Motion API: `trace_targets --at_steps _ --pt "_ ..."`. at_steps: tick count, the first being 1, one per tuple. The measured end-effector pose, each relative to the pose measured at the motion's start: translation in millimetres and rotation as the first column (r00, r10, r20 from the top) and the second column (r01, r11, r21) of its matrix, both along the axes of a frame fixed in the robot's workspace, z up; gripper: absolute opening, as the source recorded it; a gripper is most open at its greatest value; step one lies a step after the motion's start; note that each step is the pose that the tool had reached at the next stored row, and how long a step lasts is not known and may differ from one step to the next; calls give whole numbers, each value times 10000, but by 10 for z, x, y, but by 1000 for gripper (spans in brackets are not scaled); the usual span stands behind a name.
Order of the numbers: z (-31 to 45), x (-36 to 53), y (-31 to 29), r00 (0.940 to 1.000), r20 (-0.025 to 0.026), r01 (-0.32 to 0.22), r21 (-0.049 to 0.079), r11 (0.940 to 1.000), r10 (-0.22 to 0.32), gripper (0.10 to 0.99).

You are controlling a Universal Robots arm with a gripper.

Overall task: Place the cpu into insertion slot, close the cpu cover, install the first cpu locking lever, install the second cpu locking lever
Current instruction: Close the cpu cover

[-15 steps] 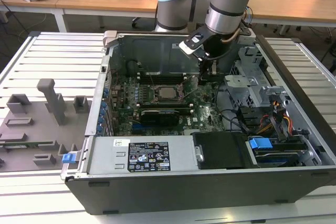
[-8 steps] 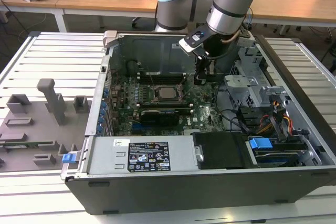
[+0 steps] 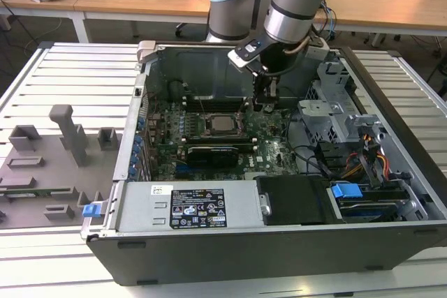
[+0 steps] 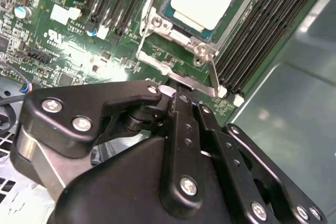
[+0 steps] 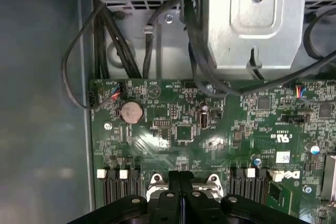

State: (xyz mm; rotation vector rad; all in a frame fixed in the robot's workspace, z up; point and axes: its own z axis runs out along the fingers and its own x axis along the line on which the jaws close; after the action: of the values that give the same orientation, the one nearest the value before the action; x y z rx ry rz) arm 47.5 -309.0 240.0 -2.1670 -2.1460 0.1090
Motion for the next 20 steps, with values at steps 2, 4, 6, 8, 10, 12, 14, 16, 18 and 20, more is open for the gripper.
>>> trace_targets --at_steps 2,4,6,8,10,12,14,16,18,20 --pt "0 -91 4 9998 189 0 0 10000 0 106" --pt "0 -141 6 9996 267 1 1 10000 -1 106" --pt "0 -187 7 9995 330 1 1 10000 -1 106" --pt "0 -226 7 9993 376 1 0 10000 -1 106" --pt "0 -233 8 9992 389 1 2 10000 -1 106" --pt "0 -234 8 9992 391 -1 2 10000 1 106" --pt "0 -236 8 9992 391 1 1 10000 -1 106" --pt "-6 -306 9 9985 546 1 2 10000 -1 106" --pt "-13 -356 9 9976 694 1 2 10000 -1 106" --pt "-21 -411 9 9962 875 0 -1 10000 0 106"
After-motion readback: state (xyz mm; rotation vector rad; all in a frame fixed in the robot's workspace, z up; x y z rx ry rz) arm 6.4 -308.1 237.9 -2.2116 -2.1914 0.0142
